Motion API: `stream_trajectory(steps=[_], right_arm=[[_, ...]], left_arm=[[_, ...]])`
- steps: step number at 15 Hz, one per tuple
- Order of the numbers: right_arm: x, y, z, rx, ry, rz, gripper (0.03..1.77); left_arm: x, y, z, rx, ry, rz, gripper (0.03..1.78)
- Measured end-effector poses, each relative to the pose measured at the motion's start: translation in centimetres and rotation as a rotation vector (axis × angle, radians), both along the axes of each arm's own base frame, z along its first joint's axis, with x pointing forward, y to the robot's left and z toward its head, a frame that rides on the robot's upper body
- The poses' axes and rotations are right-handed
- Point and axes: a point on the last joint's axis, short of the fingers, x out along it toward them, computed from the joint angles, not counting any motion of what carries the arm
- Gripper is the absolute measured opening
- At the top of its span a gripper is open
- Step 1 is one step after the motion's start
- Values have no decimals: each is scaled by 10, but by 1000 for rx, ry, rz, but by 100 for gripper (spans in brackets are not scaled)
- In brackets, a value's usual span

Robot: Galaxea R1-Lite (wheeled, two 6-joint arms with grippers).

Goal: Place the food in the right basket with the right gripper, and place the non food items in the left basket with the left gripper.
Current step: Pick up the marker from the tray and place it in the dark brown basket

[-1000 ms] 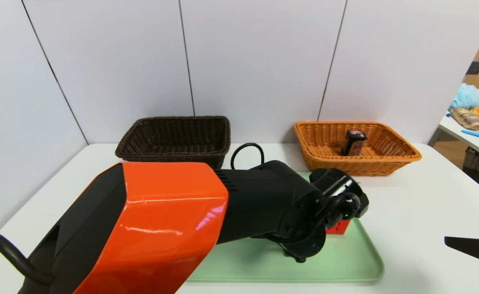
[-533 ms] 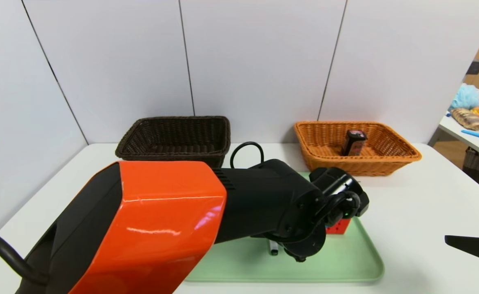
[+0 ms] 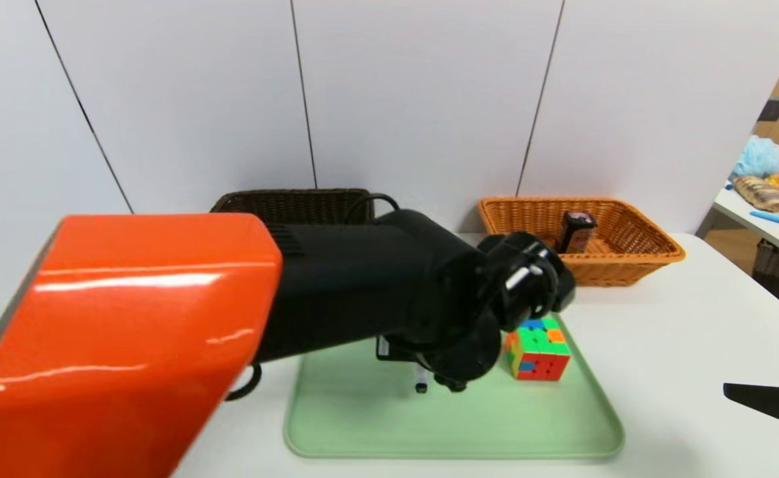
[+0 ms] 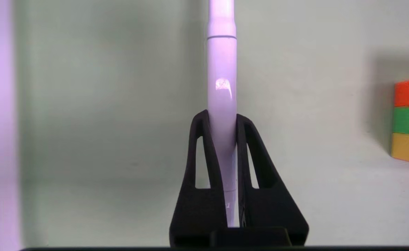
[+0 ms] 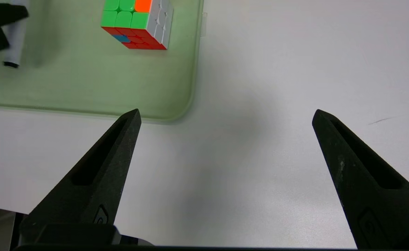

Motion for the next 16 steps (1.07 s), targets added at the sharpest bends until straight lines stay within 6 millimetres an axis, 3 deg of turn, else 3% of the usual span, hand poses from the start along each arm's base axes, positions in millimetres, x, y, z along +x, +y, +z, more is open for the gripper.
stream_trajectory(steps=[9, 12, 16], right_arm=[[-2, 0, 2, 9, -14, 11, 170], [-2, 0, 2, 8, -15, 12, 170], [-3, 0, 1, 8, -13, 13, 170]], left_arm=[[45, 121, 81, 126, -57, 74, 15], [53, 152, 93, 215, -52, 14, 15], [69, 176, 100, 286, -51, -124, 15]])
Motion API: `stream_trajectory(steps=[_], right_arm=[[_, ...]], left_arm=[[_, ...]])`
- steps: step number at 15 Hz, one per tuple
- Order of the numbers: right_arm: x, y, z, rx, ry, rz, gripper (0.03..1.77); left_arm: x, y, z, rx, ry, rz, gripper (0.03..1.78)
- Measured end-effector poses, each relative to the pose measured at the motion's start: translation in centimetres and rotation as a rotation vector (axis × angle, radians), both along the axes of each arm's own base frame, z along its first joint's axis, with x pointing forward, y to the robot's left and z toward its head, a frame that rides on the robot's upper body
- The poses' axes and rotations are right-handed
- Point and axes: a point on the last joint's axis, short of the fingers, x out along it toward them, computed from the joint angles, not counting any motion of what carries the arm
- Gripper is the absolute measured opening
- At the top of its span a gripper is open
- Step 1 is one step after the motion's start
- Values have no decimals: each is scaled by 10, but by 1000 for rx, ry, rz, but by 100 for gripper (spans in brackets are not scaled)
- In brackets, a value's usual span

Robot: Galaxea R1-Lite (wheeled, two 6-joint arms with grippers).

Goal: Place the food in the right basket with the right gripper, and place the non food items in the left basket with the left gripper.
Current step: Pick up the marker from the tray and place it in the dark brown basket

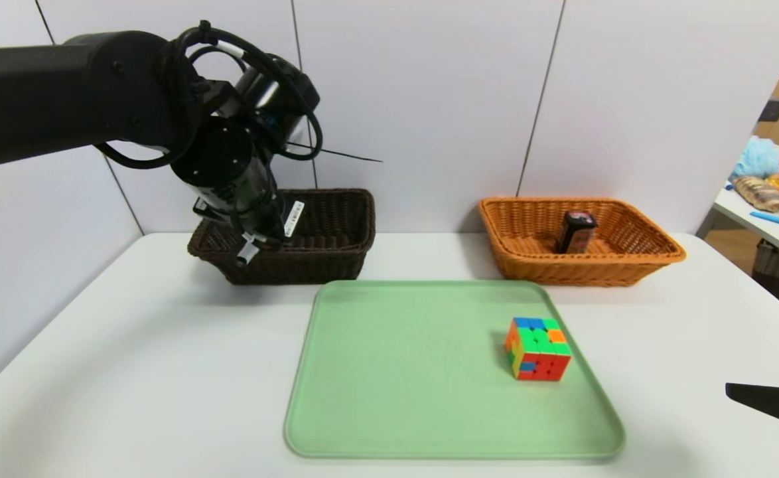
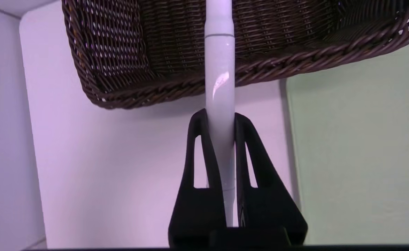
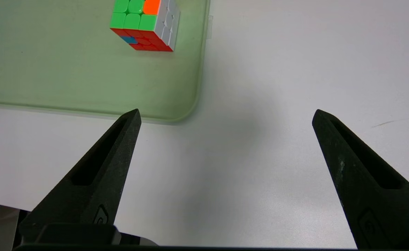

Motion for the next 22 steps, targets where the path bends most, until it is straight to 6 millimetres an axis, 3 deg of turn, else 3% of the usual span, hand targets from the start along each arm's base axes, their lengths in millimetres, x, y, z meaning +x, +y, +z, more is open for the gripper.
stream_trajectory(steps=[6, 12, 16, 22], right_arm=[[0, 0, 0, 0, 0, 0, 170], [1, 0, 0, 0, 3, -7, 170], [1, -1, -4, -2, 17, -14, 170], [0, -1, -6, -4, 24, -16, 170]], left_arm=[[43, 19, -6, 117, -54, -367, 15], [86, 45, -29, 321, -103, -650, 15], [114, 62, -49, 461, -130, -728, 15], [130, 64, -73, 419, -94, -758, 15]])
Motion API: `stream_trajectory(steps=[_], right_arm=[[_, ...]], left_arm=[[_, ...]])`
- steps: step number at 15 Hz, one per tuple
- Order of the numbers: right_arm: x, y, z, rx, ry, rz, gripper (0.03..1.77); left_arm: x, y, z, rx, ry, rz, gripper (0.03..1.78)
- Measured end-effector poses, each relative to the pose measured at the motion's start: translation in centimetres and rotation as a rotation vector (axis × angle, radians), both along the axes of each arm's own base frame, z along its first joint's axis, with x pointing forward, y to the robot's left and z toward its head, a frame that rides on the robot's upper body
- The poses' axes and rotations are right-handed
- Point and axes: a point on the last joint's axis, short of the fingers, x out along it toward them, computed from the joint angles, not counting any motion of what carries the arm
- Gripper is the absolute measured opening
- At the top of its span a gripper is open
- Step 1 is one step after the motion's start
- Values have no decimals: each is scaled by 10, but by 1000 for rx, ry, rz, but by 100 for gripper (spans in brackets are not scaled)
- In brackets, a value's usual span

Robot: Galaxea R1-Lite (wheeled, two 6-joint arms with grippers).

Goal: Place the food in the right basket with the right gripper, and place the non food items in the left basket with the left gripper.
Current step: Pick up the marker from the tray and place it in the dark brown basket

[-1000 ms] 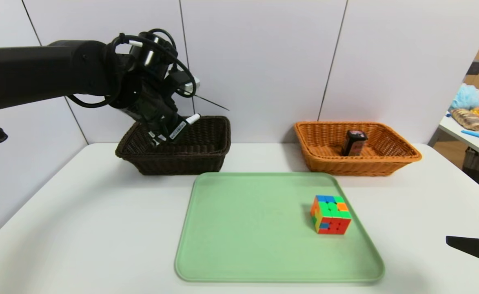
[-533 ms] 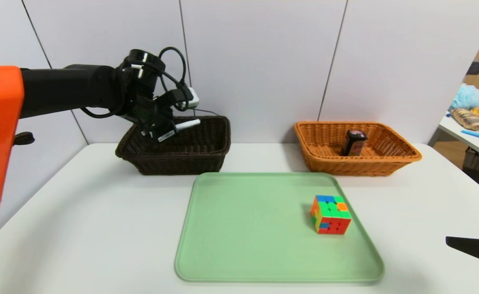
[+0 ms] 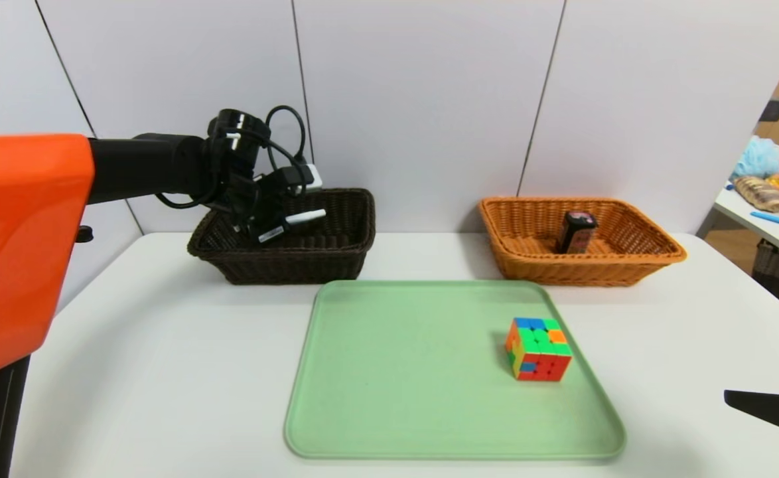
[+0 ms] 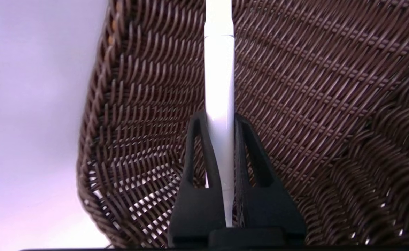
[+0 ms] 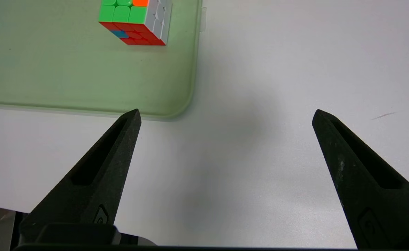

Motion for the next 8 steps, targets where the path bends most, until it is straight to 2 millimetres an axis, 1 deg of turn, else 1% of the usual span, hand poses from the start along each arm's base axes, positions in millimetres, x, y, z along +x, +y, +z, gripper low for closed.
stream_trajectory(steps=[4, 5, 6, 8], right_arm=[[-1, 0, -1, 0, 5, 1, 170], [-1, 0, -2, 1, 6, 1, 170], [-1, 0, -2, 2, 5, 0, 170], [-1, 0, -1, 2, 4, 0, 170]], left_arm=[[2, 0, 1, -33, -10, 13, 15], [2, 0, 1, -37, -10, 15, 18], [2, 0, 1, -39, -9, 18, 39], [2, 0, 3, -45, -11, 22, 69]])
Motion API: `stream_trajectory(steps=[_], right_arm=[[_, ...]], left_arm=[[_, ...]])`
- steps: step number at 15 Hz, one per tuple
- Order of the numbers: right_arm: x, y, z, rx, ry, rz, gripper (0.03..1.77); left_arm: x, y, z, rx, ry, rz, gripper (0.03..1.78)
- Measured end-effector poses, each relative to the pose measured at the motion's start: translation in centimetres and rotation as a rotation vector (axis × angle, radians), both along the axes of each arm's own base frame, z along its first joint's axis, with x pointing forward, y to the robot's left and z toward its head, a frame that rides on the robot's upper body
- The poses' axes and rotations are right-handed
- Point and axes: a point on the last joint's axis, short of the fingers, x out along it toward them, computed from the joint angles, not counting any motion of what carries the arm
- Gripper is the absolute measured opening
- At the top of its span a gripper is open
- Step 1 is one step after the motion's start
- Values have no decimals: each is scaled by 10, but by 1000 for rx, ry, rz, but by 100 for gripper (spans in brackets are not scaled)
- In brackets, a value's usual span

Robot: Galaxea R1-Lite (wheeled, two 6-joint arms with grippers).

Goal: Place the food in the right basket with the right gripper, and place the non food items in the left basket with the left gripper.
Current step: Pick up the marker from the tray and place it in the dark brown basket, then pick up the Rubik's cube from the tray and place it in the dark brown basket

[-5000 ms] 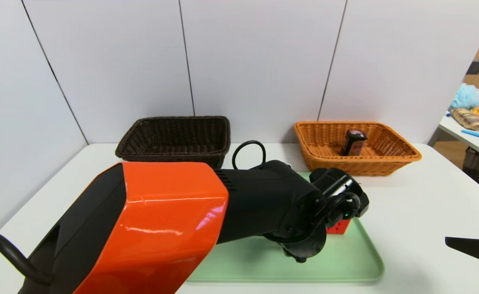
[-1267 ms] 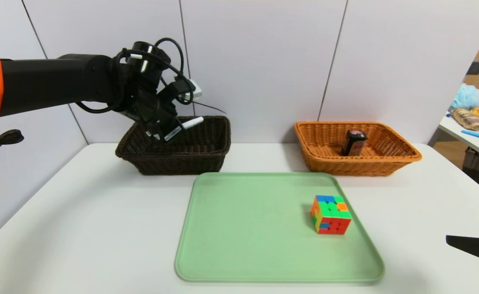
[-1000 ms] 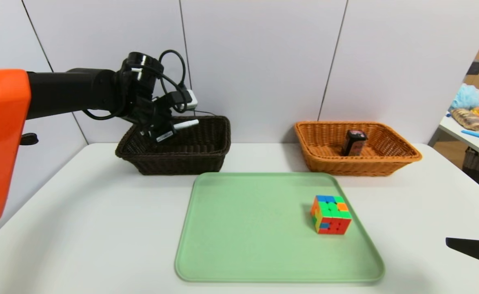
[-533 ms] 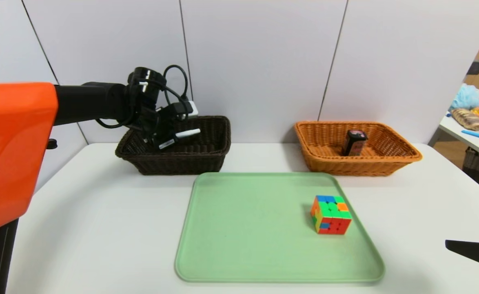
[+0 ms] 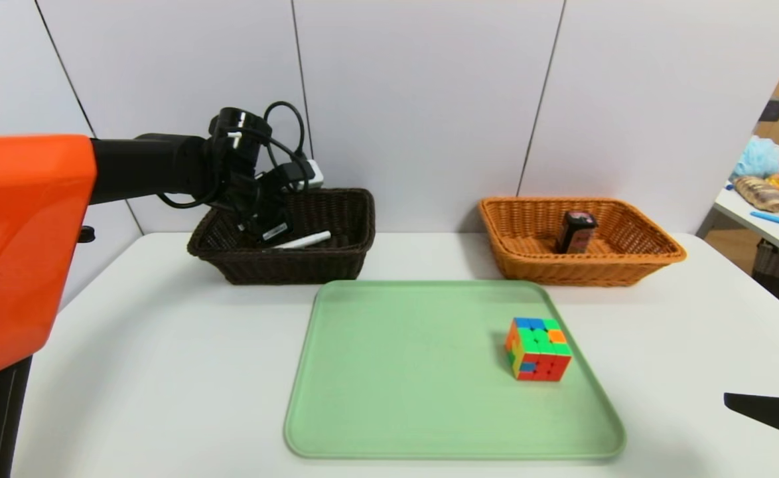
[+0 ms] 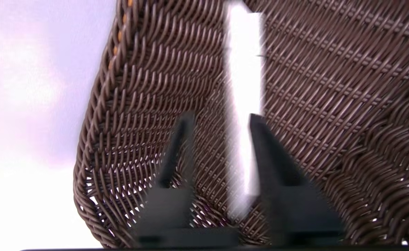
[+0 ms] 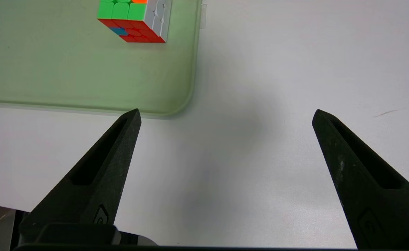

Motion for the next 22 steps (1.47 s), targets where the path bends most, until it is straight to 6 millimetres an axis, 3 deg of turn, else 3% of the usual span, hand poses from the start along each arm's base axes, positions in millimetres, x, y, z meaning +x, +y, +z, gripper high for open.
stream_trajectory(steps=[2, 6, 10, 14, 17, 22], right_arm=[[-1, 0, 0, 0, -4, 0, 170], [-3, 0, 1, 1, -10, 0, 170], [-3, 0, 2, 2, -17, 3, 170], [-2, 0, 3, 2, -31, 7, 170], [0, 0, 4, 3, -50, 7, 170], [0, 0, 3, 3, -44, 7, 170]], left_arm=[[-1, 0, 2, -15, -1, 11, 92], [-6, 1, 20, -120, -40, 77, 124], [-25, -15, 46, -380, -22, 199, 142], [-52, -28, 56, -570, 134, 345, 153], [-77, -54, 59, -634, 226, 438, 159], [-119, -126, 54, -654, 167, 605, 164]])
